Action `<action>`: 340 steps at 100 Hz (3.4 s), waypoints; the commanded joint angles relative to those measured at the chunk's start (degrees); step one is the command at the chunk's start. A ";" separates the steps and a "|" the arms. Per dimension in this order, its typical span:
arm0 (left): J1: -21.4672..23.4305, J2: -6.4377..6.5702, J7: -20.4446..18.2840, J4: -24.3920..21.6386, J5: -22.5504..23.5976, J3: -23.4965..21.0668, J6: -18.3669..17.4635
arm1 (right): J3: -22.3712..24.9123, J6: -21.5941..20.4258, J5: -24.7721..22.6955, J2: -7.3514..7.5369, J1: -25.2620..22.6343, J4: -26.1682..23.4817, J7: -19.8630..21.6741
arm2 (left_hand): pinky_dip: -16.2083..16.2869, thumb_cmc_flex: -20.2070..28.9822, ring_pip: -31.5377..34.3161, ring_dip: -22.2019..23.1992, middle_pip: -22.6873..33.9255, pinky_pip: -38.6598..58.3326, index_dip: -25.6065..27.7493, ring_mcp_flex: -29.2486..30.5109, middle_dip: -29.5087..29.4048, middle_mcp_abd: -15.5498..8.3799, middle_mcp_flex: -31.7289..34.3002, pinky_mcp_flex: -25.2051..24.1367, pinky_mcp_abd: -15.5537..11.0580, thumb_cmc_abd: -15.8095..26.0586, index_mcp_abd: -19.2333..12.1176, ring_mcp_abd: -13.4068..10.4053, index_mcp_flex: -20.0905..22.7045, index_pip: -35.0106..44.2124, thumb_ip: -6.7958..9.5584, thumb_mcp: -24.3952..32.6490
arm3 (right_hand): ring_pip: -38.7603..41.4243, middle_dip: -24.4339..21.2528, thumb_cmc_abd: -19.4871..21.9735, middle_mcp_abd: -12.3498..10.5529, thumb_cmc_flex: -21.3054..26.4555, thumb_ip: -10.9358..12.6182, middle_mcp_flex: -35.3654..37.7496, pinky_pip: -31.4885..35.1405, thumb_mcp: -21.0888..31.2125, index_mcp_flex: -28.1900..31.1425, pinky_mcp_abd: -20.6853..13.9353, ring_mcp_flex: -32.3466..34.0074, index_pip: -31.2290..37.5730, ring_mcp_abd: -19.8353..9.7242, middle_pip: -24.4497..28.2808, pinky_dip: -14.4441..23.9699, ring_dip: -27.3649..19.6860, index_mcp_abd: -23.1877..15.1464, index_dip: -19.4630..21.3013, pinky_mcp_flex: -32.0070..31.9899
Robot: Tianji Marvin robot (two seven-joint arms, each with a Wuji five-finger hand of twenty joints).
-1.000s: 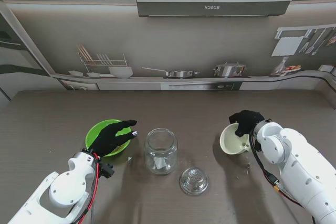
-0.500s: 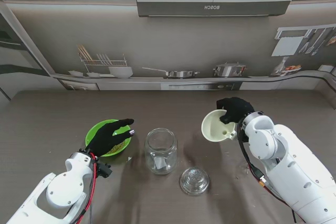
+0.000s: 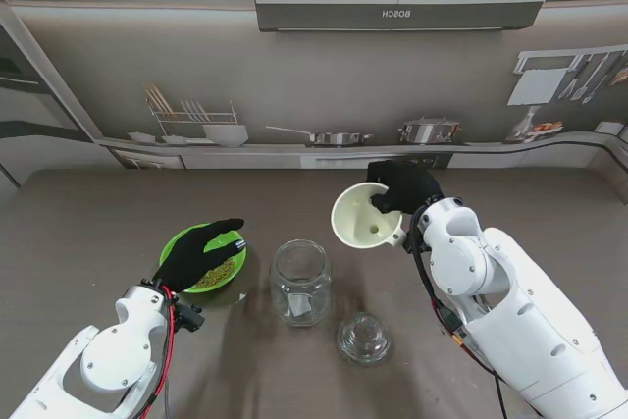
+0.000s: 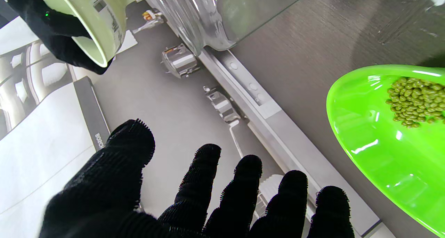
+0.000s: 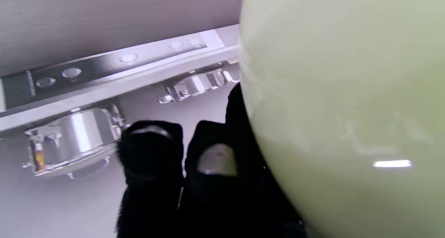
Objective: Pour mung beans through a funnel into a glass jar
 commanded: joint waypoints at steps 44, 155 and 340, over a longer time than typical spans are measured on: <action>0.57 -0.39 -0.28 -0.66 0.01 -0.50 -0.81 | -6.51 1.63 7.07 -3.32 0.90 -3.66 -4.22 | 0.58 -0.18 -0.65 -0.15 -0.21 -0.84 -0.18 -0.49 0.11 0.11 -0.08 -0.73 -1.00 1.81 -0.77 -0.19 -0.28 -0.54 2.14 -1.14 | 1.11 1.16 1.50 1.99 2.50 -0.43 3.29 1.53 0.89 -0.77 0.42 2.49 4.86 -4.90 5.13 1.27 0.40 1.22 2.09 1.38; 1.79 -0.51 0.72 -1.57 0.70 -1.78 -1.23 | -16.25 -4.12 14.80 -6.55 6.16 12.75 -8.09 | 0.51 -0.28 -0.66 -0.18 -0.21 -0.84 -0.20 -0.41 0.08 0.16 0.05 -0.63 -0.91 1.88 -0.75 -0.11 -0.22 -0.53 2.10 -0.93 | -26.13 -6.04 7.17 2.66 -0.40 0.06 -3.40 -10.18 -4.55 -4.80 10.20 1.59 -2.19 7.60 -0.41 -2.24 -12.92 3.11 0.90 -11.65; 0.54 -0.39 -0.32 -0.69 0.11 -0.09 -0.07 | -2.26 -17.18 4.99 -4.41 -10.34 -1.33 -18.11 | 0.51 -0.22 -0.64 -0.16 -0.21 -0.80 -0.21 -0.41 0.09 0.07 0.00 -0.59 -0.92 1.91 -0.79 -0.17 -0.26 -0.54 2.11 -0.88 | -62.33 -23.34 11.72 2.52 -22.30 12.30 -30.25 -29.35 -22.40 -14.86 16.50 -25.79 -33.92 17.78 -13.81 -7.48 -30.75 -2.54 9.65 -32.73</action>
